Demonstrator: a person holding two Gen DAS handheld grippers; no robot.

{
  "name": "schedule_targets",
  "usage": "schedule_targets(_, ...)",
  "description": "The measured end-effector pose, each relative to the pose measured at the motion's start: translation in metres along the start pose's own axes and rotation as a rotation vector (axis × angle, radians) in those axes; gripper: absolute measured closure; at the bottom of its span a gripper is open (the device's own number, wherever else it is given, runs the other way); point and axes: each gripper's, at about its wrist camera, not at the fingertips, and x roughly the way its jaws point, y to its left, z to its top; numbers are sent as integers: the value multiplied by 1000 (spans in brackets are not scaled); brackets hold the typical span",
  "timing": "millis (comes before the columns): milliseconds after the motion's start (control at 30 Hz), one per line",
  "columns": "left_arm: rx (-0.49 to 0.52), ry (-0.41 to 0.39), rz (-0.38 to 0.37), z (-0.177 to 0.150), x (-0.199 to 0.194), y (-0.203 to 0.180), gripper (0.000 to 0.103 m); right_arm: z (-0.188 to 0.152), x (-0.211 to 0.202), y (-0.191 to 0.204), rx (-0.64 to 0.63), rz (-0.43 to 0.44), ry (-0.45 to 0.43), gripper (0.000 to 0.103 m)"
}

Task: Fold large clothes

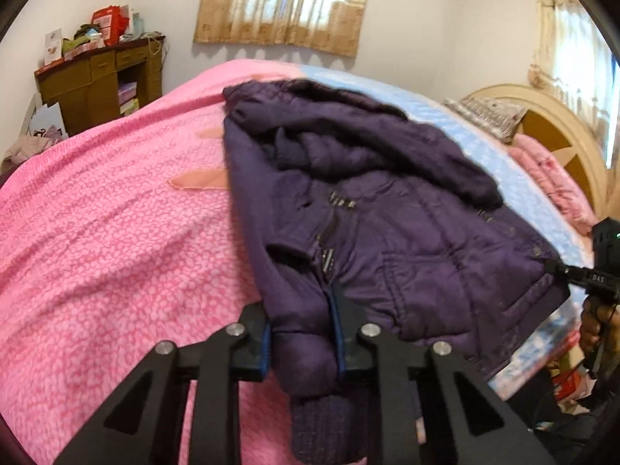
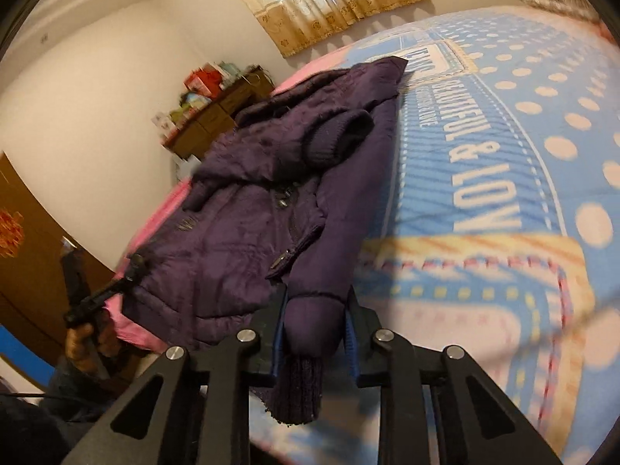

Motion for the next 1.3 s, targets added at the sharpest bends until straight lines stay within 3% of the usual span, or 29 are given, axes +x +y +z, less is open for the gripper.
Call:
schedule_targets(300, -95, -3, -258, -1, -91, -13, 80, -14, -111, 25, 93, 158, -103, 80)
schedule_targets(500, -169, 34, -332, 46, -84, -12, 80, 37, -119, 36, 122, 212, -193, 80)
schedule_targets(700, -192, 53, -376, 132, -37, -2, 80, 137, -77, 30, 161, 198, -246, 80)
schedule_targets(833, -231, 124, -372, 182, 31, 11, 78, 214, -4, 5, 204, 115, -194, 80)
schedule_targets(967, -415, 279, -353, 201, 115, 37, 74, 255, 80, -32, 224, -24, -116, 76)
schedule_targets(1000, -473, 310, -338, 203, 128, 44, 74, 257, 96, -43, 255, -32, -101, 69)
schedule_targets(1100, -534, 339, -340, 205, 133, 52, 64, 254, 123, -59, 276, -52, -61, 53)
schedule_targets(1167, -526, 310, -364, 206, 120, 56, 50, 254, 125, -58, 236, -21, -76, 34)
schedule_targets(1200, -513, 283, -353, 208, 110, 58, 43, 254, 122, -55, 208, -10, -98, 31)
schedule_targets(1267, -477, 224, -289, 217, 99, 63, 10, 256, 114, -54, 188, -47, -147, 28)
schedule_targets(1300, -462, 184, -259, 222, 91, 65, 6, 259, 111, -56, 190, -54, -170, 28)
